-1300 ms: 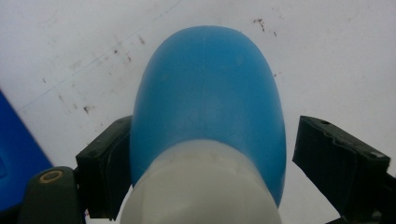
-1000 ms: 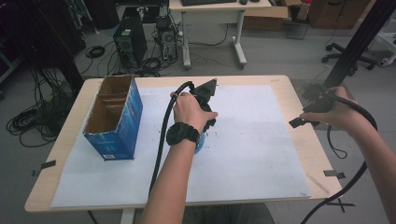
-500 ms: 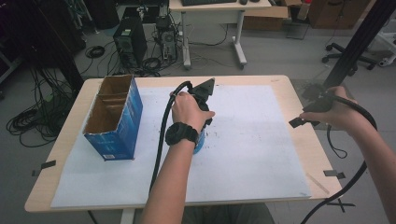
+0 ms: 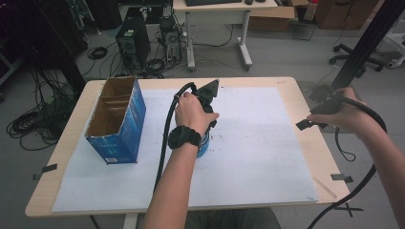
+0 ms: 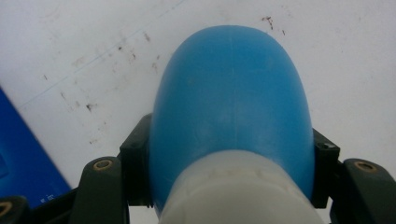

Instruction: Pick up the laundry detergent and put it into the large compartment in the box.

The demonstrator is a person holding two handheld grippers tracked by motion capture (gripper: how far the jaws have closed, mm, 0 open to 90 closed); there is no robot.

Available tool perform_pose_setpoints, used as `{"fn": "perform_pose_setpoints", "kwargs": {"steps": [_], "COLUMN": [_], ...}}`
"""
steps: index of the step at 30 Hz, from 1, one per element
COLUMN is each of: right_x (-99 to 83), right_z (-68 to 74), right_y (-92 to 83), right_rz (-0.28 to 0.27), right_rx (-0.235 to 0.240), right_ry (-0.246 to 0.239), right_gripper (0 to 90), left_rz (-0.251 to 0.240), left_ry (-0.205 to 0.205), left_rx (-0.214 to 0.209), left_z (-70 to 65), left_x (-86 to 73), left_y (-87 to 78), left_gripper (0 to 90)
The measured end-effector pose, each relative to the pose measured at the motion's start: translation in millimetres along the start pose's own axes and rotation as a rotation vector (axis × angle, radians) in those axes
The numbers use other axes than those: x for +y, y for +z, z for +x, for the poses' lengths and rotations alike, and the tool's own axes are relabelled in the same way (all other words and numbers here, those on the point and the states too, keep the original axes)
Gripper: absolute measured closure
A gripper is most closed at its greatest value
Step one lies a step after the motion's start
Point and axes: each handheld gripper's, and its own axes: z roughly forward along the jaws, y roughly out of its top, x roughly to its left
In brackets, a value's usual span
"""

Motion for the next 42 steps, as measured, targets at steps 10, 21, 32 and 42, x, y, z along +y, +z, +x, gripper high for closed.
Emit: {"fn": "perform_pose_setpoints", "kwargs": {"steps": [10,21,32,42], "right_x": [0.9,2.3,4.5,5.3], "right_z": [-0.5,-0.6,0.6,1.4], "right_y": [-0.5,-2.5,-3.8,-6.3], "right_rz": [0.0,0.0,-0.002,-0.005], "right_rx": [-0.001,-0.001,0.004,0.004], "right_ry": [0.0,0.0,-0.003,-0.004], "right_gripper": [17.4,17.4,17.4,17.4], "left_rz": [0.01,0.013,0.017,0.006], "left_ry": [-0.013,-0.023,-0.027,-0.029], "left_rx": [-0.01,-0.008,-0.015,-0.022], "left_z": [6.1,13.3,14.8,18.6], "left_x": [-2.1,-5.5,-5.2,-7.3], "left_y": [-1.4,-10.4,-23.9,-41.1], "left_gripper": [37.5,37.5,37.5,37.6]}}
